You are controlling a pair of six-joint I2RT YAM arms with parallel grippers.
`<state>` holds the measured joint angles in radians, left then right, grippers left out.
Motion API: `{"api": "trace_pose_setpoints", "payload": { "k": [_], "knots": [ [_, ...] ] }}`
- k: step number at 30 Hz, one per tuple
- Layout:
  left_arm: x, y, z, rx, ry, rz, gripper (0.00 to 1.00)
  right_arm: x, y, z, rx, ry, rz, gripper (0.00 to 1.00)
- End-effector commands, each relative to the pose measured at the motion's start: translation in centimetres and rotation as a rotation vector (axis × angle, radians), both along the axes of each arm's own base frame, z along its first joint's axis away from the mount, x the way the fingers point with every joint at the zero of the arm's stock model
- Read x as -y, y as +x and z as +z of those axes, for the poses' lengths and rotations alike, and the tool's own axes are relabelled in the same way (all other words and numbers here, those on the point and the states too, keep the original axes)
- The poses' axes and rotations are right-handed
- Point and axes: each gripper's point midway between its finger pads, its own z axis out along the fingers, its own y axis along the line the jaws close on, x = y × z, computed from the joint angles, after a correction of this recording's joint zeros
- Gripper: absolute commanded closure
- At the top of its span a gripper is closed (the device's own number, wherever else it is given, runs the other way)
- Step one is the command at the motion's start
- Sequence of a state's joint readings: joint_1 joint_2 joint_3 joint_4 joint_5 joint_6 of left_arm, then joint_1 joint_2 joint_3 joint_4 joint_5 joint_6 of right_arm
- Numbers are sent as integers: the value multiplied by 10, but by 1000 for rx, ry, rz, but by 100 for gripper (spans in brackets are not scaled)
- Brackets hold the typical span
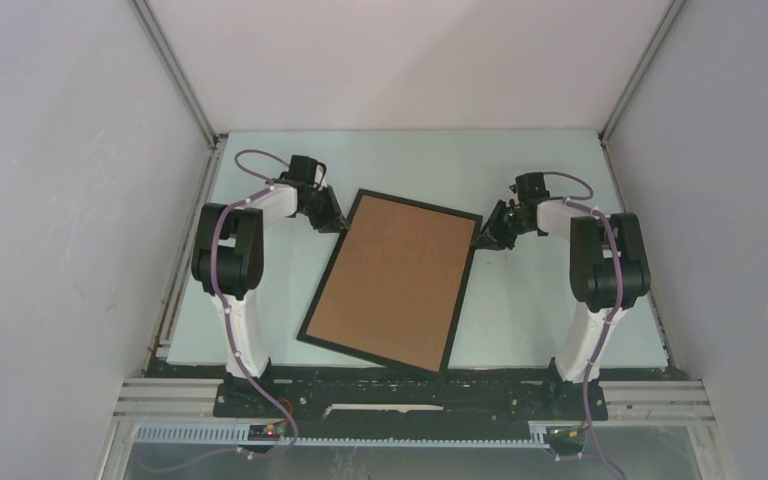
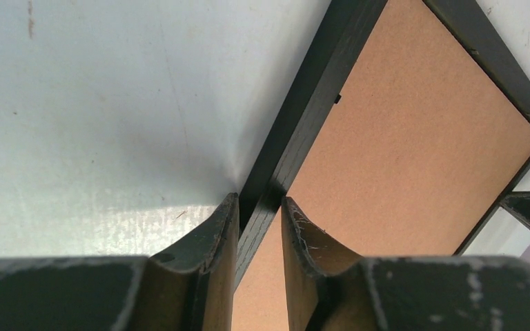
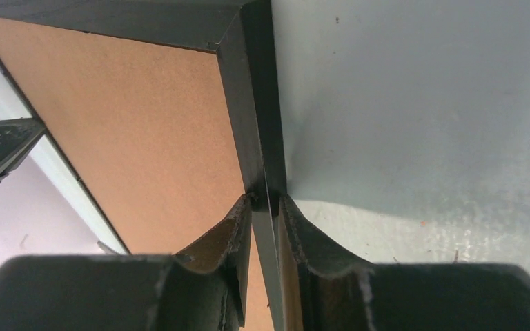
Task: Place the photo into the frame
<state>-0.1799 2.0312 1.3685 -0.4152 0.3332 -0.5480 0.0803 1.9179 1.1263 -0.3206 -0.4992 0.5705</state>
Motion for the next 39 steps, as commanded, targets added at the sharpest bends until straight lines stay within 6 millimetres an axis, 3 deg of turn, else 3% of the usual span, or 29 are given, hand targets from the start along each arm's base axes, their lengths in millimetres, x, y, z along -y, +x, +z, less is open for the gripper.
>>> {"api": "trace_pose_setpoints", "payload": {
  "k": [1,6,18,21,25,28,31,33,36,39],
  "knots": [
    [20,-11,-10,-41,-18,-75,74,-33,-20,-16,-83,-91,38,74],
    [28,-14,-8,-43,-60,-106,75,-43,-15,-24,-123,-167,22,73],
    [31,-15,-4,-31,-84,-119,76,-47,-21,-56,-238,-633,62,74],
    [30,-16,-4,-27,-82,-114,76,-51,-22,-55,-224,-718,83,74],
    [31,-17,-1,-17,-85,-113,77,-61,-24,-55,-249,-718,115,74],
    [31,-17,-1,-18,-93,-115,77,-88,-24,-55,-237,-638,208,72],
    [32,-17,0,-14,-100,-118,77,-133,-9,-34,-122,-443,298,69],
    [34,-18,1,-16,-108,-125,77,-148,5,-12,-44,-326,292,66],
    [32,-18,1,-12,-105,-120,77,-150,17,19,28,-171,252,54],
    [32,-18,2,-10,-104,-120,77,-134,27,52,111,-141,208,51]
  ]
}}
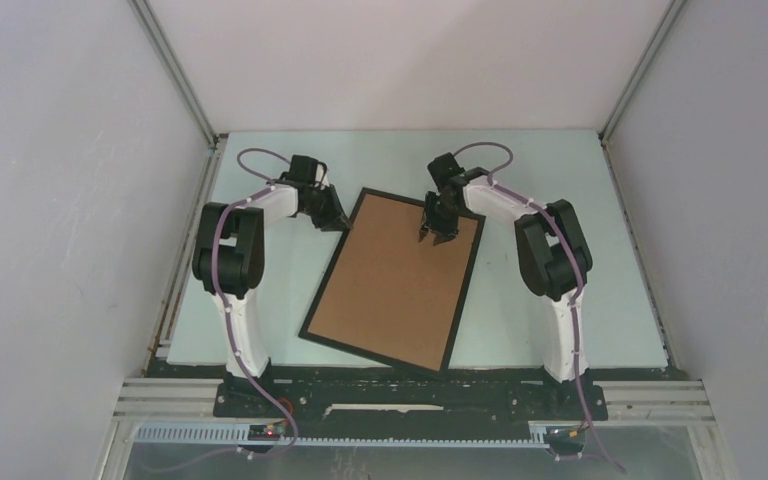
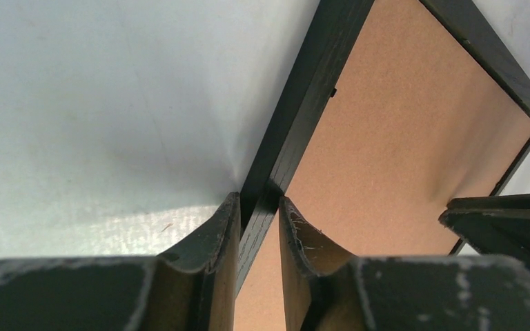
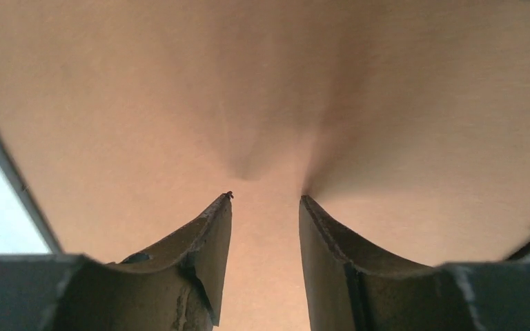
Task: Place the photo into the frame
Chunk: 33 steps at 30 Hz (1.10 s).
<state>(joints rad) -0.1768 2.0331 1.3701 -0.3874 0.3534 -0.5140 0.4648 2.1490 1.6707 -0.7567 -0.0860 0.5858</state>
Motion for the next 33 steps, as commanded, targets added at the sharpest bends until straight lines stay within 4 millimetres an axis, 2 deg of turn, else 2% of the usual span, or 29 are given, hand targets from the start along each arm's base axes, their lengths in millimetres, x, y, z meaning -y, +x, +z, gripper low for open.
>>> {"api": "trace_pose_setpoints", "payload": {
  "k": [1,4,7,11,13,14,15,17,20,22,28,33],
  "knots": [
    [30,-23,-1,-50,-93,-84,77,-19,15,50,117,239,17,50],
    [29,-22,-1,-45,-89,-80,77,13,6,70,151,149,-6,48],
    [29,-22,-1,-44,-91,-76,76,36,-19,81,136,118,-20,45],
    [27,-21,0,-44,-92,-69,74,65,-61,75,100,125,-55,40],
    [27,-21,0,-44,-93,-67,74,79,-85,65,66,158,-89,40],
    [27,-21,0,-43,-92,-67,74,85,-100,52,32,189,-105,41],
    [27,-21,-1,-44,-93,-66,74,88,-106,47,28,232,-120,43],
    [27,-21,0,-43,-94,-66,74,87,-113,39,32,304,-130,46],
    [27,-21,0,-42,-95,-69,74,75,-113,31,35,359,-92,53],
    [27,-21,1,-41,-95,-67,74,77,-112,22,28,350,-106,63],
    [26,-21,0,-39,-92,-65,74,91,-113,0,7,369,-166,65],
    [27,-21,0,-40,-93,-69,74,93,-110,-10,-7,370,-176,73]
  ]
}}
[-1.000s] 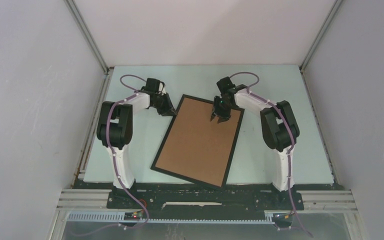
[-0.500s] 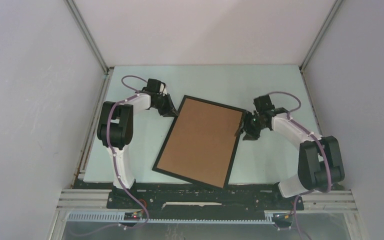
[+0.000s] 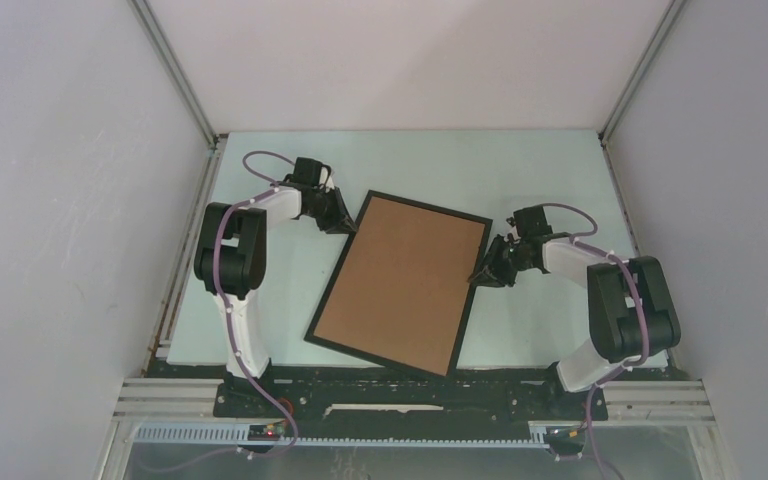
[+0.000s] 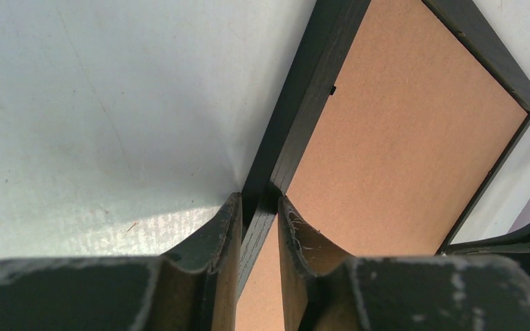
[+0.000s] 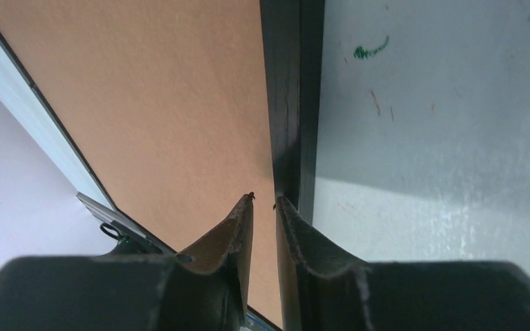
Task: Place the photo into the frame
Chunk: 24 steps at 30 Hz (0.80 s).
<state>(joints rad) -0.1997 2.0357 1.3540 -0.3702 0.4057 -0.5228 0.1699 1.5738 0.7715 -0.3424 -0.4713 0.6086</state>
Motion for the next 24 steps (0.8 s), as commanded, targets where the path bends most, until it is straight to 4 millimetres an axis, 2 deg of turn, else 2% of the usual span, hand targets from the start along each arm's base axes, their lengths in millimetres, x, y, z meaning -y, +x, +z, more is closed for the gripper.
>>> {"api": "trace_pose_setpoints", "payload": {
  "k": [1,6,15,17,24],
  "knots": [
    [10,-12,1,-26,-46,-27,74,2,9,-9,26,-5,-11,74],
    [10,-12,1,-25,-47,-28,74,6,1,-9,13,-11,-6,77],
    [10,-12,1,-24,-47,-26,74,26,-11,4,39,-38,-25,68],
    [10,-12,1,-24,-46,-27,74,25,-11,1,34,-40,-17,66],
    [10,-12,1,-26,-46,-29,74,6,-9,-8,17,-1,9,70]
  ]
}}
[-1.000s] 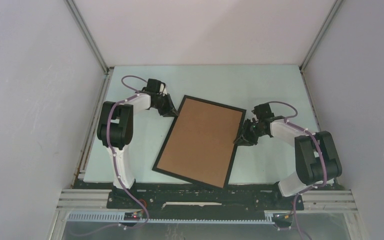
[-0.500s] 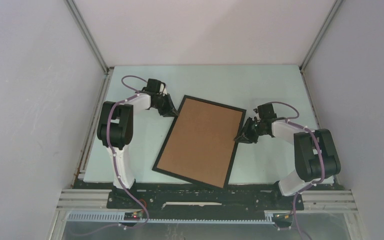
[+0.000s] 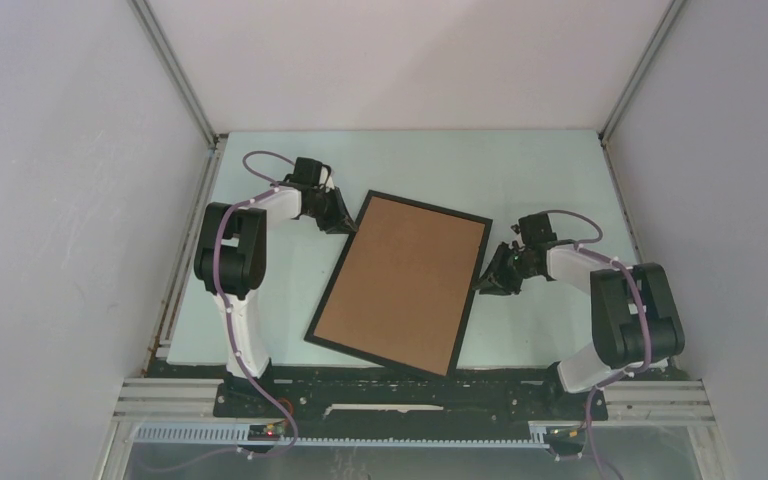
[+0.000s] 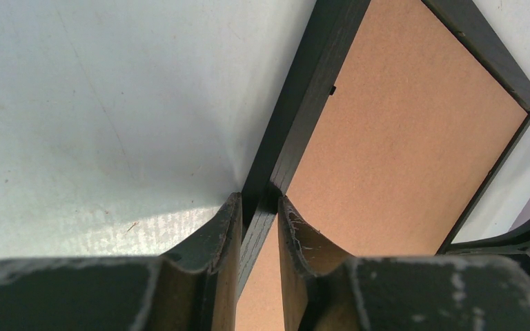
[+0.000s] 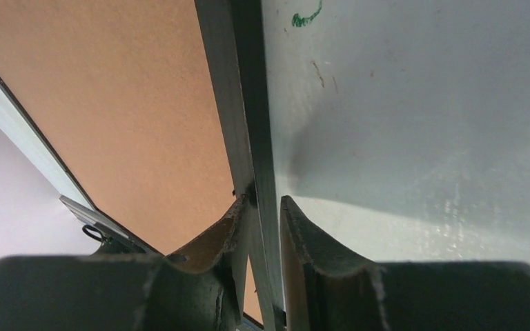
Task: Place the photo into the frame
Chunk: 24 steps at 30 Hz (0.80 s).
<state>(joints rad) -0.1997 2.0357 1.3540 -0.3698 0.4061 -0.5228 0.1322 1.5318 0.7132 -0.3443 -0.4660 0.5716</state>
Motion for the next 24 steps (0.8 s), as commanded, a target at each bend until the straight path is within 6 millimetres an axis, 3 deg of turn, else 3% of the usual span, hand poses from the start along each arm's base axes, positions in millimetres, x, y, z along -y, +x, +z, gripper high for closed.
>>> {"api": "trace_pose_setpoints", "payload": {
  "k": [1,11,16,24],
  "knots": [
    [10,-12,1,-26,-48,-30,74,-10,3,-3,13,23,18,70],
    [10,-12,0,-27,-47,-31,74,-15,7,-15,-14,35,14,73],
    [11,-12,1,-24,-47,-33,75,-13,11,-17,-28,-47,27,73],
    [12,-13,2,-24,-50,-39,75,-28,20,-25,-68,-166,96,72]
  ]
}}
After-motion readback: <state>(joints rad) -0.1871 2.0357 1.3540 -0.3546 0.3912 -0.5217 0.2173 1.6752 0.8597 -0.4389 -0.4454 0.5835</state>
